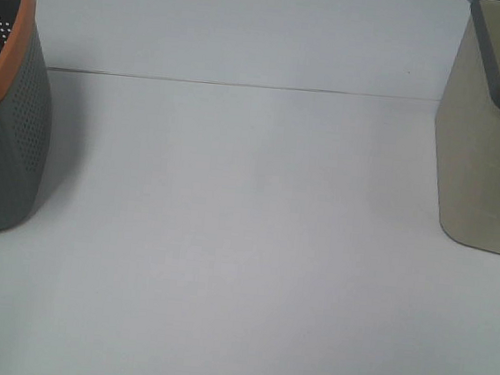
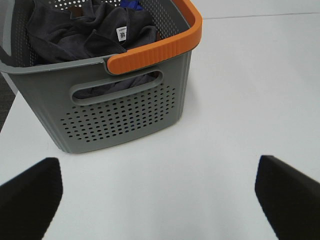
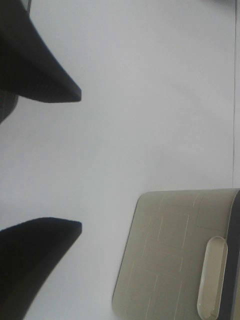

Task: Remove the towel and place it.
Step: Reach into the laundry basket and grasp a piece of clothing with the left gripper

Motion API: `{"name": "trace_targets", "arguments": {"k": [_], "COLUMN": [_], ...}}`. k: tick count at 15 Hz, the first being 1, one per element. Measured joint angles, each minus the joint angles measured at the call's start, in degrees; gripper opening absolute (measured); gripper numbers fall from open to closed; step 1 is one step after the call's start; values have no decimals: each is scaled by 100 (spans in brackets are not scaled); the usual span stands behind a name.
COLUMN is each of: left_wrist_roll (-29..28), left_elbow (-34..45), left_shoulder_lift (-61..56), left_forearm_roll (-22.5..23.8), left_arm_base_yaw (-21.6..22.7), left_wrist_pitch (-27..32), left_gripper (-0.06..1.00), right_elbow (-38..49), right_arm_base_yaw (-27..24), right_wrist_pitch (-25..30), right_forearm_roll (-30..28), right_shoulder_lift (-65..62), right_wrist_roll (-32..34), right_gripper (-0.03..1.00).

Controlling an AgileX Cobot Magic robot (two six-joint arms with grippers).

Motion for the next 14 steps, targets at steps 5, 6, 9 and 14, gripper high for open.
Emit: {"name": "trace_targets", "arguments": {"k": [5,6,9,14], "left_wrist_roll": [0,0,17,40], "left_elbow": [0,0,0,0], "left_shoulder_lift": [0,0,0,0], "left_forearm_roll": [0,0,0,0], "left_arm_base_yaw": [0,0,0,0], "left_wrist_pitch": [0,0,0,0], "left_gripper": [99,99,99,99], "right_elbow": [0,0,0,0], "right_arm_base_yaw": [0,0,0,0], "right_wrist_pitch": [0,0,0,0], "right_forearm_roll": [0,0,0,0], "right_shoulder_lift": [0,0,0,0], "right_wrist_roll": [0,0,0,0], "right_gripper": [66,66,66,66]}}
